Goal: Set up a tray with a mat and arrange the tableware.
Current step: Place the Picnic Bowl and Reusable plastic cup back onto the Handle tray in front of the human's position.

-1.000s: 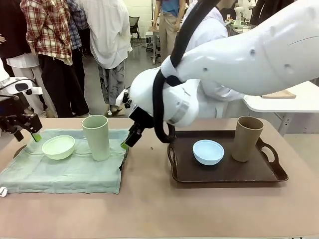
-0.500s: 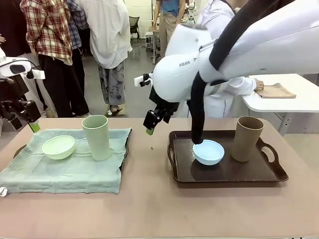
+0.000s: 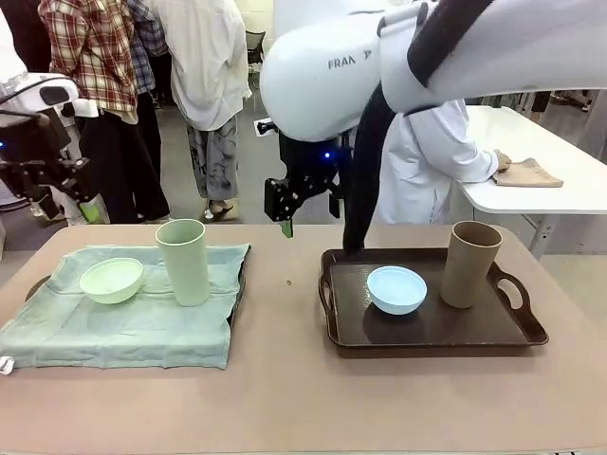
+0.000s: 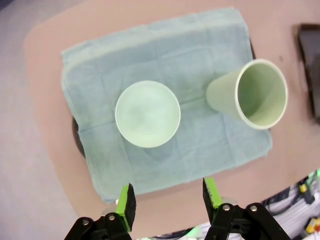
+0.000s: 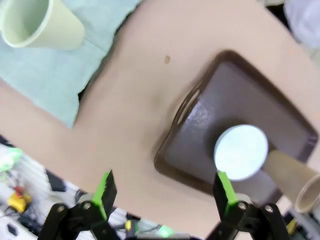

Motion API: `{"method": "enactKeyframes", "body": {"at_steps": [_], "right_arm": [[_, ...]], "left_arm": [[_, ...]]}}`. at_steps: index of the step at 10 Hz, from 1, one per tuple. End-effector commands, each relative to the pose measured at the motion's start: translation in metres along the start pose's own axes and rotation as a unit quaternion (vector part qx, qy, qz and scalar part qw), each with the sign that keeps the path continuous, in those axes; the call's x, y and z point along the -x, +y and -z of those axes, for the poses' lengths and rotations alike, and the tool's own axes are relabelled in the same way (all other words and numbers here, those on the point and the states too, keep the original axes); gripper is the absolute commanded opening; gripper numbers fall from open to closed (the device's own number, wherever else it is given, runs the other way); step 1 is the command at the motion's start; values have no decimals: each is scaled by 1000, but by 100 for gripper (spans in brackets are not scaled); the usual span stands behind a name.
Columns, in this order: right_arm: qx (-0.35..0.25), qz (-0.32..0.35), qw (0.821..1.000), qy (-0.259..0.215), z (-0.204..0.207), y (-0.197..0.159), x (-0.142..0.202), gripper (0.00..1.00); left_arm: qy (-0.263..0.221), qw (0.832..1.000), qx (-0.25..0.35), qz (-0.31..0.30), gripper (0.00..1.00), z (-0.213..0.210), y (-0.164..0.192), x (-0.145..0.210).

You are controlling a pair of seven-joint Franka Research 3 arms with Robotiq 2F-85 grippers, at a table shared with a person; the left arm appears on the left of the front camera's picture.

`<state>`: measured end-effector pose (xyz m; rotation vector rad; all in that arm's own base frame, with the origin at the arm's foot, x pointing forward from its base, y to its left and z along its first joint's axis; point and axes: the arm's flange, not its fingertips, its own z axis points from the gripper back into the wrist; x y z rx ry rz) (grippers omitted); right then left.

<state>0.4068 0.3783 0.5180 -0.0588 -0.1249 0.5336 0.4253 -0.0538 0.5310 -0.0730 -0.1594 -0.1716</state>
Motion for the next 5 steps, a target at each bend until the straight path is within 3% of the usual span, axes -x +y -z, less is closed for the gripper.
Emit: {"method": "enactKeyframes", "body": {"at_steps": [1, 5], "right_arm": [[-3, -24, 1000, -14, 8, -4, 1, 100], [-3, -24, 1000, -14, 8, -4, 1, 100]], "left_arm": [[18, 1000, 4, 20, 72, 6, 6, 6], [18, 1000, 4, 20, 72, 6, 6, 6]]}}
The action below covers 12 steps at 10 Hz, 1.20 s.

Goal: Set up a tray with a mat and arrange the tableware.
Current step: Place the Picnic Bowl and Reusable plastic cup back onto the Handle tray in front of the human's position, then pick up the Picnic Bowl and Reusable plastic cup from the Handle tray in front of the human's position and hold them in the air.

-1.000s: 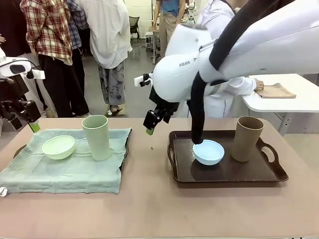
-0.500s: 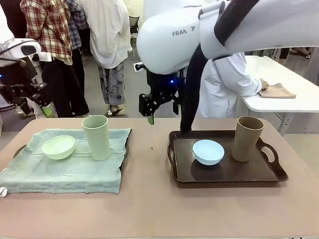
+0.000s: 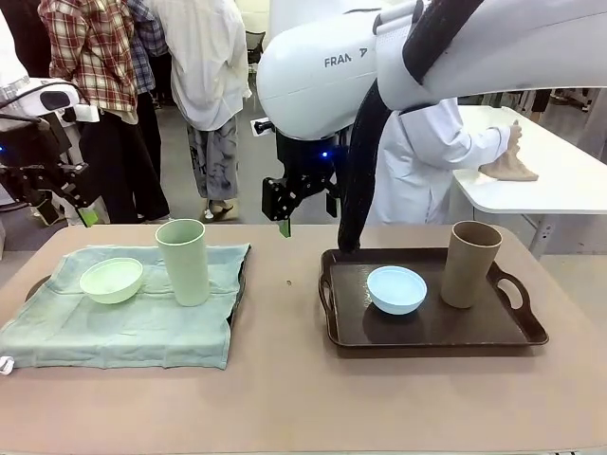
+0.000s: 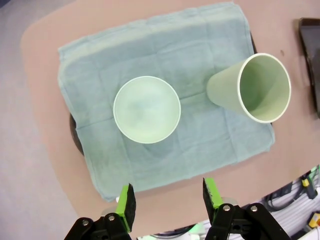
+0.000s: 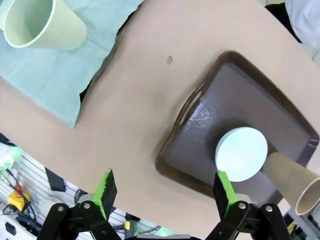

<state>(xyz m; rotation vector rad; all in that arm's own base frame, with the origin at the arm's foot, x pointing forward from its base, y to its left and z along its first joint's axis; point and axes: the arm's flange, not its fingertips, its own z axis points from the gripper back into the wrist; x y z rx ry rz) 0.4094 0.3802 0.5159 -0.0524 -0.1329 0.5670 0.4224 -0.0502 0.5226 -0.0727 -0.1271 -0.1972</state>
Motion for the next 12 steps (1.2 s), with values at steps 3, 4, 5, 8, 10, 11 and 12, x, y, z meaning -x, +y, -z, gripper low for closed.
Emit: {"method": "enactKeyframes", "body": {"at_steps": [3, 4, 5, 8, 10, 11, 12], "right_arm": [[0, -8, 1000, -8, 5, -4, 4, 100], [0, -8, 1000, -8, 5, -4, 4, 100], [0, -8, 1000, -8, 5, -4, 4, 100], [0, -8, 1000, -8, 5, -4, 4, 100], [0, -8, 1000, -8, 5, -4, 4, 100], [0, -8, 1000, -8, 5, -4, 4, 100], [0, -8, 1000, -8, 5, -4, 4, 100]], "left_arm": [[1, 1000, 1, 8, 72, -1, 3, 2], [1, 1000, 1, 8, 72, -1, 3, 2], [1, 1000, 1, 8, 72, -1, 3, 2], [1, 1000, 1, 8, 72, -1, 3, 2], [1, 1000, 1, 8, 72, -1, 3, 2], [1, 1000, 1, 8, 72, -1, 3, 2], [1, 1000, 1, 8, 72, -1, 3, 2]]}}
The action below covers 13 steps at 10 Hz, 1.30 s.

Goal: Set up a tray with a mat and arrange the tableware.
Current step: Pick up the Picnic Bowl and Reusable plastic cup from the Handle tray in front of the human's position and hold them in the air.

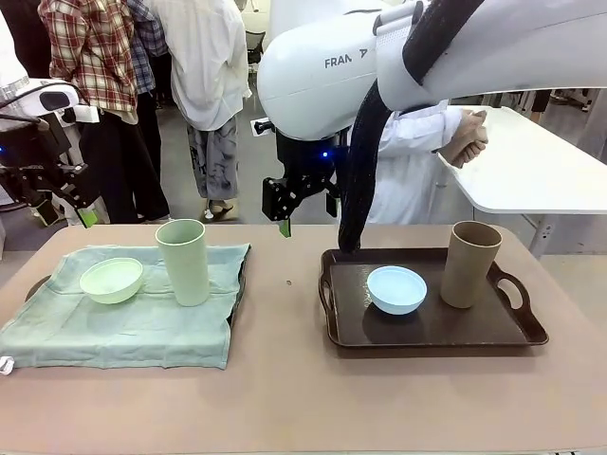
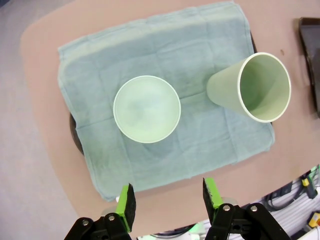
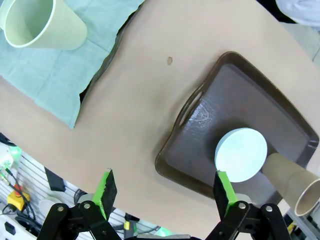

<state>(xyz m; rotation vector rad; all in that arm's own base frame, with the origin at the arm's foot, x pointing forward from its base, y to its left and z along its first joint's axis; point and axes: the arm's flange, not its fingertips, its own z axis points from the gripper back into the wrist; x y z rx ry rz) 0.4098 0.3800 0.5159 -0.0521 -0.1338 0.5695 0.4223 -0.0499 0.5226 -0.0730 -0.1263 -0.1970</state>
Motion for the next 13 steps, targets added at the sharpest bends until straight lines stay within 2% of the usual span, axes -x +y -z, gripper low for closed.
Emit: {"method": "enactKeyframes", "body": {"at_steps": [1, 3, 4, 6, 8, 11, 13], "right_arm": [[0, -7, 1000, -8, 5, -4, 4, 100], [0, 0, 1000, 0, 0, 0, 0, 100], [-29, 5, 999, 12, 2, -17, 0, 100], [-89, 41, 995, 7, -5, -71, 13, 100], [-143, 70, 987, -2, -13, -121, 41, 100], [-217, 112, 969, -43, -22, -197, 90, 100], [-257, 160, 950, -78, -23, -253, 125, 100]], "left_arm": [[1, 1000, 1, 8, 72, -1, 2, 1], [0, 1000, 0, 0, 72, 0, 0, 0], [15, 1000, 26, -10, 72, 0, 4, -3], [29, 995, 90, 10, 72, -12, 22, -6], [44, 988, 146, 12, 72, -17, 37, -9], [66, 961, 268, 18, 72, -25, 71, -6], [62, 945, 321, 2, 72, -24, 100, 0]]}}
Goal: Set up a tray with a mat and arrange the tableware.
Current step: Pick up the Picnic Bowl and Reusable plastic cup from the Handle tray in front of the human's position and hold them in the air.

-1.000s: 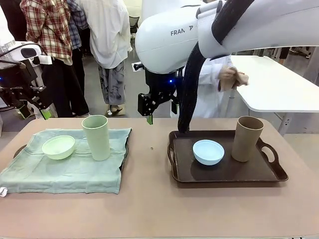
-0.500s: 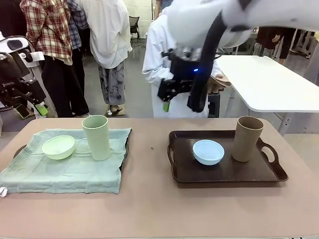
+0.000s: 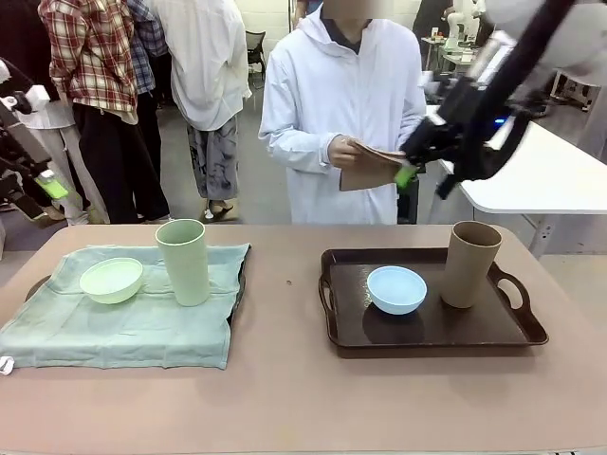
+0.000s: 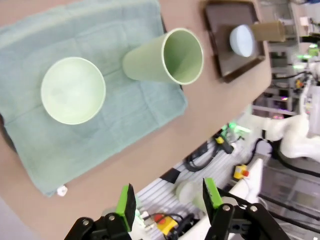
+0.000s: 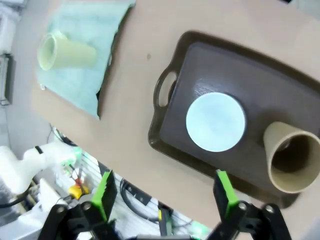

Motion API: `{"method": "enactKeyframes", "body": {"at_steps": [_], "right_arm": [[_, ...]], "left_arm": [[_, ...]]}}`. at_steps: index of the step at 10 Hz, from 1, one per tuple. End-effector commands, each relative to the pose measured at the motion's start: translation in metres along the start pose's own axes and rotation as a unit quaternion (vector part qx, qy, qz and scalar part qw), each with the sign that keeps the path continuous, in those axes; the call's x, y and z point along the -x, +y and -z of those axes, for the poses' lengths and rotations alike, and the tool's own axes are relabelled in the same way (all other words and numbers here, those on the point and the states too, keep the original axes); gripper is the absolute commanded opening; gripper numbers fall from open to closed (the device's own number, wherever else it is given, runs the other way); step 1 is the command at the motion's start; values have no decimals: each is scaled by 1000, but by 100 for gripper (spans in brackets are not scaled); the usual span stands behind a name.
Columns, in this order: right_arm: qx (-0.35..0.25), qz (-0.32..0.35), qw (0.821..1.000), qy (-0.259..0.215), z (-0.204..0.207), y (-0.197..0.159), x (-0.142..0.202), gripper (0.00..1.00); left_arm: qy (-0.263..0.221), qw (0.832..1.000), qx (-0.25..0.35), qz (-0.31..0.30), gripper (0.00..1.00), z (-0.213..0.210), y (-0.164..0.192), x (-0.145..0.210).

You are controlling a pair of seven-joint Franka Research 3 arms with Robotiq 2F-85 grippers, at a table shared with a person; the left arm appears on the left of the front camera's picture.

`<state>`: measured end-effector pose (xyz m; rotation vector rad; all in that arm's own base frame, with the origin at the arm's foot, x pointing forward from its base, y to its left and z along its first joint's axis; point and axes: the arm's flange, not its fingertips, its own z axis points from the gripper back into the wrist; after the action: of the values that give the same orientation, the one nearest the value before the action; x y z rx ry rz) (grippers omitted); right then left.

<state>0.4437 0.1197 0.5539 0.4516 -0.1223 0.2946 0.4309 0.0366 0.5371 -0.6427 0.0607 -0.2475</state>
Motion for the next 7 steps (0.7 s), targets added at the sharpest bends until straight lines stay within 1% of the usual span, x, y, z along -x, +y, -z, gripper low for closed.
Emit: {"method": "enactKeyframes", "body": {"at_steps": [1, 2, 3, 5, 7], "right_arm": [[-54, 39, 997, -33, -15, -49, 23, 100], [-74, 61, 994, -50, -25, -76, 32, 100], [-97, 77, 990, -68, -34, -101, 44, 100], [-139, 118, 977, -107, -46, -142, 73, 100], [-175, 144, 964, -138, -54, -176, 99, 100]], "left_arm": [[-9, 997, 72, -12, 72, -17, 26, 6], [-27, 995, 92, -24, 72, -25, 42, 9], [-60, 991, 111, -39, 72, -34, 61, 14], [-112, 980, 155, -61, 72, -61, 100, 26], [-125, 973, 180, -74, 72, -72, 128, 37]]}}
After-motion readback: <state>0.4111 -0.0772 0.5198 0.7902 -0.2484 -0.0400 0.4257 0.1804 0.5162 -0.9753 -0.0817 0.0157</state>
